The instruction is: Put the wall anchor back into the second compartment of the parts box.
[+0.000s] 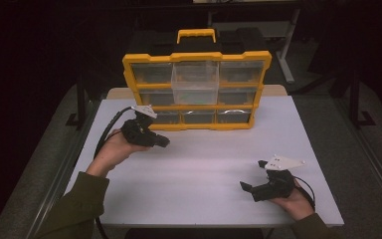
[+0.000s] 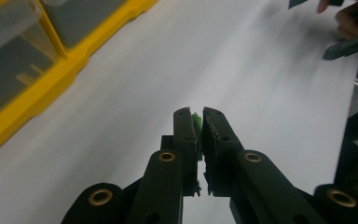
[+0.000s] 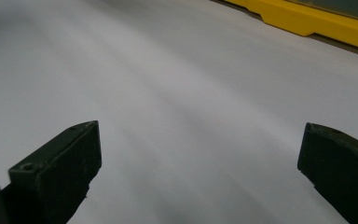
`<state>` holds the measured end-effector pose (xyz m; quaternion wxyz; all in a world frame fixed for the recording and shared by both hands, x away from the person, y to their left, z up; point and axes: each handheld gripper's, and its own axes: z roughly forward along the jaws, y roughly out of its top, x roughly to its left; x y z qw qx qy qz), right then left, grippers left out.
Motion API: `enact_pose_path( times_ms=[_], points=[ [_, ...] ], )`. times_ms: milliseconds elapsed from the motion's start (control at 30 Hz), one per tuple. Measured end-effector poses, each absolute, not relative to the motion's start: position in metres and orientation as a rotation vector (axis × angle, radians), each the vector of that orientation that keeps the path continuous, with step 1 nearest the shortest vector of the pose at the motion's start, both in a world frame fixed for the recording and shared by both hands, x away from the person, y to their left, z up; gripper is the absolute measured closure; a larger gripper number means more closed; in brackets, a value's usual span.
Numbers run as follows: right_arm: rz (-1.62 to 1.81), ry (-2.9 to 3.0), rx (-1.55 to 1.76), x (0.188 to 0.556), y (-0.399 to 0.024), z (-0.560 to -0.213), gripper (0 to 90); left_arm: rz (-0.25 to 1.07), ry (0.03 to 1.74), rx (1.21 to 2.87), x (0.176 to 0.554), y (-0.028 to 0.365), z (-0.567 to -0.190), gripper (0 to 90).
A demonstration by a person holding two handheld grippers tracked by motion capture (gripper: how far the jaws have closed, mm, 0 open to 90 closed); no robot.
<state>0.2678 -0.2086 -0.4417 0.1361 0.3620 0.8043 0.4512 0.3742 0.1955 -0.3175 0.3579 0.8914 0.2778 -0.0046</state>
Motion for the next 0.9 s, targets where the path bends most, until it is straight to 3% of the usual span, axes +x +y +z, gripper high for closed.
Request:
enact_pose_path(
  times_ms=[900],
  points=[
    [1.298, 2.33, 1.044, 0.268, -0.208, -0.441, 0.0, 0.083, 0.588, 2.242, 0.406, 0.185, -0.162, 84.4]
  ],
)
